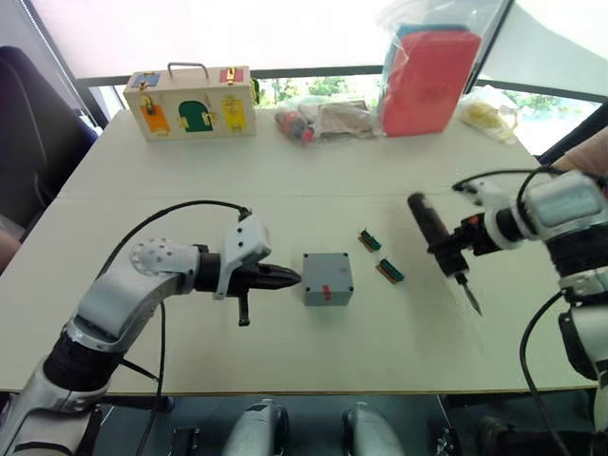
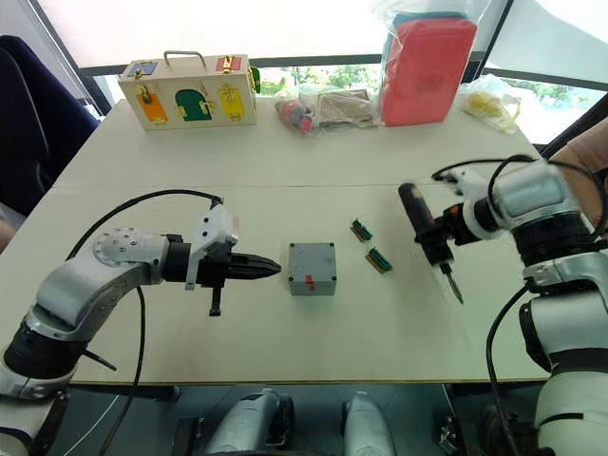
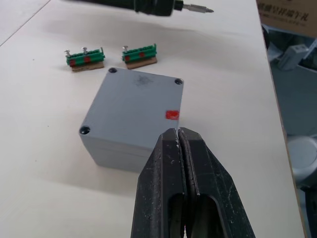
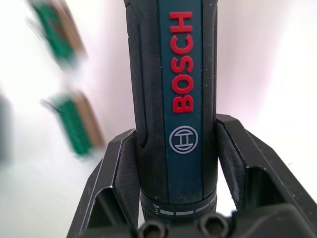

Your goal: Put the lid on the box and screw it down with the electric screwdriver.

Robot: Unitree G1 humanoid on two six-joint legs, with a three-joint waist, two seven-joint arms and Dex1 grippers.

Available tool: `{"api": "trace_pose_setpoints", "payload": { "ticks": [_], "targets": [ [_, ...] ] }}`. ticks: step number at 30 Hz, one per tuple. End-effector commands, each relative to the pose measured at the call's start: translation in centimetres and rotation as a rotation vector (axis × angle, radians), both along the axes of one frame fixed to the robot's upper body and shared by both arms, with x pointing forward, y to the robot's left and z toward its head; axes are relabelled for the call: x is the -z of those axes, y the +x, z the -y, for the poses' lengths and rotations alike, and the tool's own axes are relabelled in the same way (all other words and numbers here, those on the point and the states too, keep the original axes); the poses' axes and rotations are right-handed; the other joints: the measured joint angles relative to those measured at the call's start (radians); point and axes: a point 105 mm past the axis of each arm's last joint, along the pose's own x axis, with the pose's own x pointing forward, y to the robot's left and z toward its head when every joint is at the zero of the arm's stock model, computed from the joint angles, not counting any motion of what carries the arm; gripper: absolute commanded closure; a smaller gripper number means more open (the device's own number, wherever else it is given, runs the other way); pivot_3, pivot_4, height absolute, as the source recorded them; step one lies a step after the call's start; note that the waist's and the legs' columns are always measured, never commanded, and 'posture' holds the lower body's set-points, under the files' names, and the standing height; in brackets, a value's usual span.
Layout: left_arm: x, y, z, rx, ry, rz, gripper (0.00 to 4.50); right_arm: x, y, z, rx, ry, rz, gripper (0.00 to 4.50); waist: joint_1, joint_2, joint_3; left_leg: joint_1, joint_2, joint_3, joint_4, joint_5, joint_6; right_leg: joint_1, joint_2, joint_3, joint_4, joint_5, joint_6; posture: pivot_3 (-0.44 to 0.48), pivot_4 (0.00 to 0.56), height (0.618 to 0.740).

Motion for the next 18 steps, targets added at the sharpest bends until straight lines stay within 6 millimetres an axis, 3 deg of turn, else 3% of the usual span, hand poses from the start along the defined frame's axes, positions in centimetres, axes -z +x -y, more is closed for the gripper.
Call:
{"api": "trace_pose_setpoints", "payload": {
  "ticks": [1, 4, 6, 8, 11, 14, 18],
  "targets": [
    [-1.3, 0.8, -0.2, 0.008, -0.051, 0.016, 4.50, -7.6, 0.8, -1.9, -0.033, 0.207, 0.426, 2.60, -0.001, 0.000, 0.000, -0.001, 0.000, 0.000, 0.000, 0.000, 0.000, -0.001, 0.001, 0.000, 0.001, 0.000, 0.000, 0.000, 0.150, 0.740],
    [-1.1, 1.6, -0.2, 0.017, -0.041, -0.003, 4.50, -11.7, -0.5, -4.8, -0.117, 0.382, 0.813, 2.60, -0.005, 0.000, 0.000, -0.001, 0.001, 0.000, 0.001, 0.000, 0.000, -0.001, 0.002, 0.000, 0.002, 0.000, 0.001, 0.000, 0.150, 0.740],
    [-1.1, 2.2, 0.2, 0.024, -0.042, -0.007, 4.50, -13.0, -1.9, -6.2, -0.134, 0.473, 0.976, 2.60, -0.003, 0.000, 0.000, -0.001, 0.001, 0.000, 0.002, 0.000, 0.001, -0.001, 0.004, 0.000, 0.004, 0.001, 0.001, 0.000, 0.150, 0.740],
    [-0.8, 3.3, 1.1, 0.024, -0.037, -0.012, 4.50, -12.3, -3.3, -9.1, -0.193, 0.572, 1.048, 2.60, 0.003, 0.000, 0.000, -0.001, 0.001, 0.000, 0.002, 0.000, 0.001, -0.002, 0.006, 0.000, 0.006, 0.001, 0.001, 0.000, 0.150, 0.740],
    [-0.3, 4.1, 2.2, 0.039, -0.029, -0.011, 4.50, -10.9, -4.2, -11.4, -0.198, 0.608, 1.089, 2.60, 0.006, 0.000, 0.000, -0.001, 0.001, 0.000, 0.004, 0.001, 0.001, -0.001, 0.006, -0.001, 0.010, 0.001, 0.001, 0.000, 0.150, 0.740],
    [-0.1, 4.4, 3.7, 0.068, -0.022, -0.002, 4.50, -8.8, -4.6, -13.1, -0.205, 0.580, 1.093, 2.60, 0.004, -0.001, 0.000, -0.001, -0.002, 0.001, 0.006, 0.001, 0.005, 0.000, 0.005, 0.001, 0.013, 0.001, 0.001, 0.000, 0.150, 0.740],
    [0.8, 4.7, 4.6, 0.086, 0.006, 0.010, 4.50, -7.8, -4.8, -14.0, -0.209, 0.578, 1.097, 2.60, -0.002, 0.000, 0.000, -0.001, -0.002, 0.001, 0.006, 0.001, 0.006, -0.001, 0.005, 0.001, 0.013, 0.000, 0.002, 0.000, 0.150, 0.740]
  ]
}}
